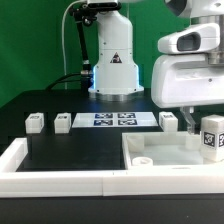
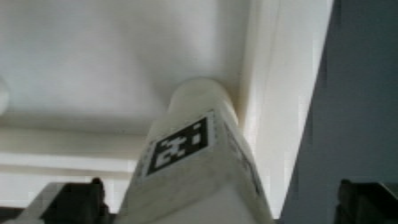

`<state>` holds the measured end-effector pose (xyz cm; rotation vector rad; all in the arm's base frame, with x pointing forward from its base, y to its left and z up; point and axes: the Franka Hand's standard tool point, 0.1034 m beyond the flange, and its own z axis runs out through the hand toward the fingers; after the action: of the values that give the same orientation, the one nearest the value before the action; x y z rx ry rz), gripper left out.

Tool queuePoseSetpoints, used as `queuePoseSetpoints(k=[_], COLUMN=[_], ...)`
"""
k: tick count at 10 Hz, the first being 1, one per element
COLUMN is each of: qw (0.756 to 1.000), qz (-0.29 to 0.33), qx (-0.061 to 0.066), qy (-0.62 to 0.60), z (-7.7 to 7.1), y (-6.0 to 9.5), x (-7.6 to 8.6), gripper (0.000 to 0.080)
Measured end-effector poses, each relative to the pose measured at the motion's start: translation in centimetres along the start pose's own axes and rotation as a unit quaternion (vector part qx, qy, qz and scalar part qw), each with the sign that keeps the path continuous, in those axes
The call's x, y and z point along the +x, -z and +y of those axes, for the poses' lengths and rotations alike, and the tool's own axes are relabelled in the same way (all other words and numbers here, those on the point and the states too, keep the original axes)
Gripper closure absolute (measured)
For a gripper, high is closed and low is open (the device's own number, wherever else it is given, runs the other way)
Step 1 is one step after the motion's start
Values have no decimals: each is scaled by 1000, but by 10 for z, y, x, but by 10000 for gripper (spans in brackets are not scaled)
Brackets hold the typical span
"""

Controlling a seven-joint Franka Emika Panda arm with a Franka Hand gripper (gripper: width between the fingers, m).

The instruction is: Assemble square table

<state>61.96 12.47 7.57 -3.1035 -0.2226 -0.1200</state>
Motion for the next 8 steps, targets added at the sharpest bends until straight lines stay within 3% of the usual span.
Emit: queuePoseSetpoints(k=[3, 6, 8], qw=[992, 987, 987], qz=[-1, -1, -1], qx=[-10, -15, -15], qy=[129, 163, 162], z=[2, 5, 5], y=[2, 2, 2], x=[2, 3, 3], gripper=[150, 150, 406])
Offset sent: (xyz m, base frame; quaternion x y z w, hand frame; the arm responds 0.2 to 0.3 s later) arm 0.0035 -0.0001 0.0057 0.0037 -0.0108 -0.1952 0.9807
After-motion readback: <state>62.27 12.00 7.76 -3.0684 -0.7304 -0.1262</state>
